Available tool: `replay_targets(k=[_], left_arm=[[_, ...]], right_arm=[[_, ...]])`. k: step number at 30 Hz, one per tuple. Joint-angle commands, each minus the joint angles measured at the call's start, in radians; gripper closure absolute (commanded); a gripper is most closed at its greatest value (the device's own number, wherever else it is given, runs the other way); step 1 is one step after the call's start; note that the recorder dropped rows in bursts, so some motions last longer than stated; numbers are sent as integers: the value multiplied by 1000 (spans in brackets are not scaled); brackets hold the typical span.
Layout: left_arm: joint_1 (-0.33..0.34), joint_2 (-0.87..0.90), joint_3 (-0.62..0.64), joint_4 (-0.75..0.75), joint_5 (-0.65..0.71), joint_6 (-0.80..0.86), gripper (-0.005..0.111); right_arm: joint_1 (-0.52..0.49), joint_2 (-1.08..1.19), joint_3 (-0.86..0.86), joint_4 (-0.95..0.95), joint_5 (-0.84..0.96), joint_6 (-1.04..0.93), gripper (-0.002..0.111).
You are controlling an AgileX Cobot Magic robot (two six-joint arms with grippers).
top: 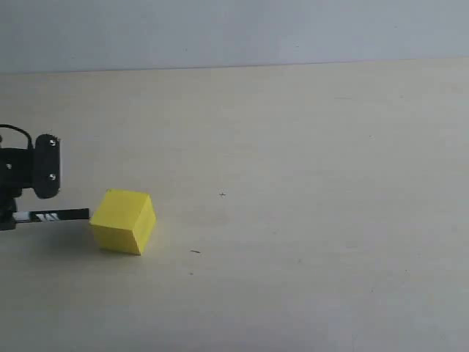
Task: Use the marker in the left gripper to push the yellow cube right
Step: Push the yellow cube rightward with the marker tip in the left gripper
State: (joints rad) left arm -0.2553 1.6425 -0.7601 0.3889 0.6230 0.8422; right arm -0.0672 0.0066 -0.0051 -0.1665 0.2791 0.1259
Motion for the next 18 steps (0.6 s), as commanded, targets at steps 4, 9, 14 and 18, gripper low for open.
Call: replay_targets(k=[4, 9, 14, 18], left_arm=[[-171, 0, 3, -9, 25, 30, 107], [-171, -9, 3, 86, 100, -75, 107], [-179, -9, 3, 75, 94, -99, 107], [-260, -9, 1, -5, 3, -88, 107]], right_arm=[[4, -7, 5, -1, -13, 2, 108], [4, -7, 5, -1, -13, 2, 108], [4, -7, 5, -1, -13, 2, 108], [4, -7, 5, -1, -13, 2, 108]])
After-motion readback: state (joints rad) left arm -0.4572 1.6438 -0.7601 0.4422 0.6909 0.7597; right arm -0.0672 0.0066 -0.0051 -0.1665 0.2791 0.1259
